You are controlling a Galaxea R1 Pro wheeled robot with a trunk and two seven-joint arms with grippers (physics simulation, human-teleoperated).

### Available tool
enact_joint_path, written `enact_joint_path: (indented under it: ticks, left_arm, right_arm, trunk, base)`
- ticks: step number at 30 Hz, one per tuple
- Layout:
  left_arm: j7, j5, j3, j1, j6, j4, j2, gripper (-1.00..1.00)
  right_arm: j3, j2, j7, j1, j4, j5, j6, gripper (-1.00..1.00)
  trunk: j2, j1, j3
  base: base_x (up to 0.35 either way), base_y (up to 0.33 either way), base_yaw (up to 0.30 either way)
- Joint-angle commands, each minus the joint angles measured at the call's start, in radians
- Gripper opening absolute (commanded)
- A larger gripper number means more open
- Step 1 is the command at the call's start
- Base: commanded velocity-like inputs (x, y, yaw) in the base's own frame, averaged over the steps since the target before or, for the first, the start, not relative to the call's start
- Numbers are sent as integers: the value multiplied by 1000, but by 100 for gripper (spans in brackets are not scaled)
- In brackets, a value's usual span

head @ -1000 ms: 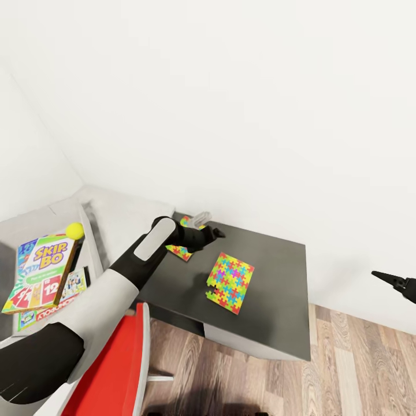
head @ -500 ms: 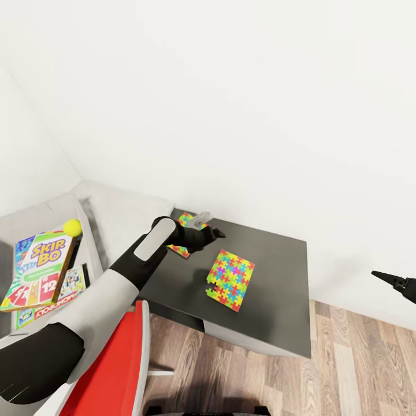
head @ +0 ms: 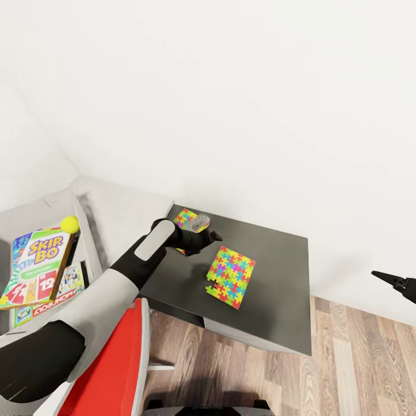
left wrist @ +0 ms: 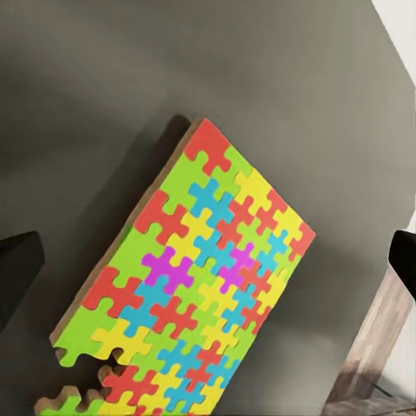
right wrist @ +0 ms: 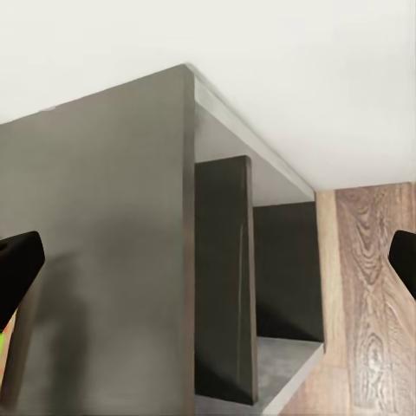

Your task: Put all the toys in the child's room - the three board games (two on the bed and one on the table), the two jigsaw puzzles on the table, and the tennis ball on the table - inside the toy box on the table in the child's room.

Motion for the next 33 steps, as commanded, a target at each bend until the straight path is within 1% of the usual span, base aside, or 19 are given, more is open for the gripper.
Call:
enact_joint_path:
  ticks: [1, 6, 14, 20, 33]
  left_arm:
    - [10, 11, -1, -1, -1, 0, 0, 100]
    - [11, 11, 0, -6, -4, 35, 9, 100]
    - [8, 9, 1, -8, -4, 52, 17, 100]
    - [7, 8, 0, -8, -4, 56, 18, 100]
    - [7, 8, 0, -12, -4, 57, 10, 100]
  right_arm:
    - [-1, 0, 8, -1, 0, 6, 5, 100]
    - [-1, 0, 8, -1, -1, 6, 5, 100]
    - [-2, -1, 8, -1, -1, 6, 5, 100]
    - [-2, -2, 8, -1, -1, 6, 5, 100]
    - [-3, -2, 9, -2, -2, 6, 5, 100]
  trunk:
    - [-2, 0, -3]
    - [-2, 0, -11]
    - [-2, 0, -24]
    - [-2, 0, -34]
    - [-2, 0, -55]
  base:
    - [0, 0, 0]
    - [0, 0, 0]
    - [0, 0, 0]
    - [0, 0, 0]
    - [0, 0, 0]
